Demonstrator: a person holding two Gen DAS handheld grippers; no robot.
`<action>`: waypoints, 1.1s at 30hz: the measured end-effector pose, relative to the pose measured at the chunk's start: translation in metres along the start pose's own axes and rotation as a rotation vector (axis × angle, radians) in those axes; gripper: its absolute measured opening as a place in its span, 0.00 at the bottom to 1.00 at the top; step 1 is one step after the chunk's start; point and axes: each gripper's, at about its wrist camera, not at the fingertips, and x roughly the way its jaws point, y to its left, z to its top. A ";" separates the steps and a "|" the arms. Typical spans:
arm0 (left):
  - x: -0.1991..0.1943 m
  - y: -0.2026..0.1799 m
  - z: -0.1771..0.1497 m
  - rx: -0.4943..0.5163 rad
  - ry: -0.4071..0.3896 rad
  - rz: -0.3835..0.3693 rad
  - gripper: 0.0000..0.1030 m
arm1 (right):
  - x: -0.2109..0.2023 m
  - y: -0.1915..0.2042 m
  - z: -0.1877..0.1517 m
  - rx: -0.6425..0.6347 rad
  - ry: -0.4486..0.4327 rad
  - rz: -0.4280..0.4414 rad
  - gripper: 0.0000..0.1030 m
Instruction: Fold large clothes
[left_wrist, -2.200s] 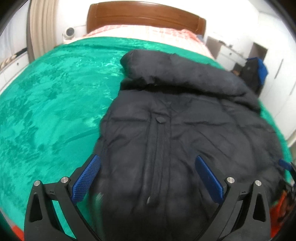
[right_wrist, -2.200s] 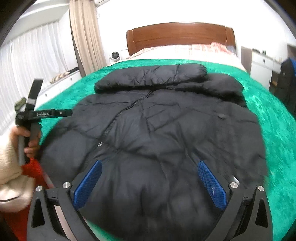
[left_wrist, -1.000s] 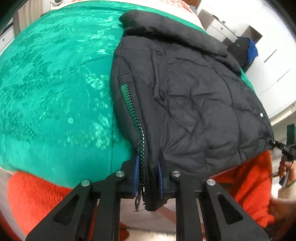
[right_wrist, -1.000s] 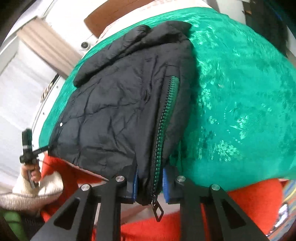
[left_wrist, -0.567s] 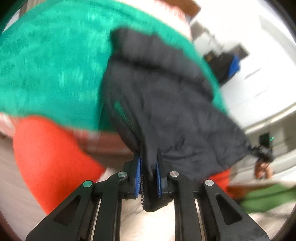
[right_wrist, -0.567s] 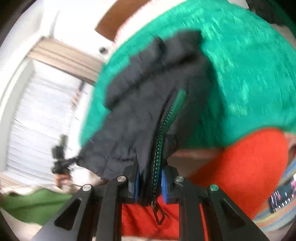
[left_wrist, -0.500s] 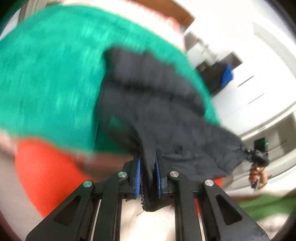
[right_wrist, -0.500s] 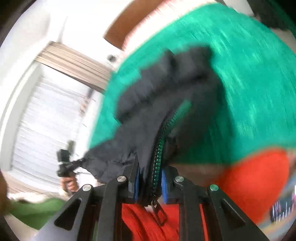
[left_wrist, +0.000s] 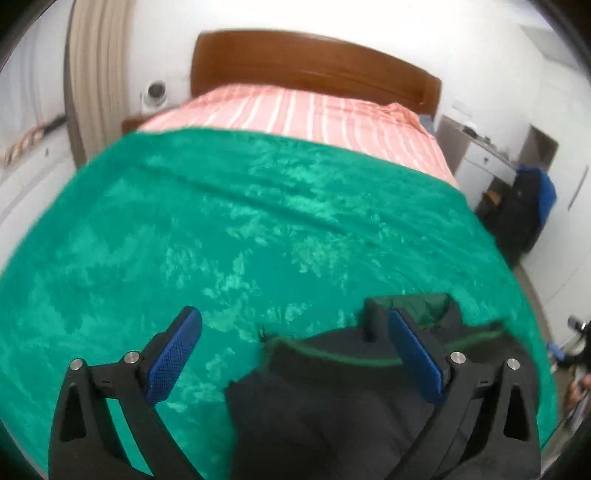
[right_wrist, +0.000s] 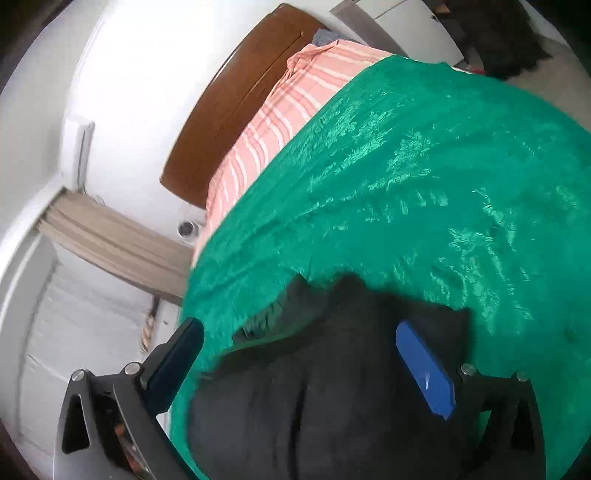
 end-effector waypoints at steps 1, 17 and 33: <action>0.003 0.001 -0.006 -0.007 0.009 -0.020 0.98 | -0.002 0.000 -0.001 -0.008 -0.017 -0.022 1.00; 0.071 -0.095 -0.074 0.309 -0.103 -0.012 0.98 | 0.126 0.091 -0.082 -0.793 -0.104 -0.301 1.00; 0.131 -0.047 -0.114 0.067 -0.078 -0.134 1.00 | 0.152 -0.020 -0.070 -0.476 -0.087 -0.136 0.99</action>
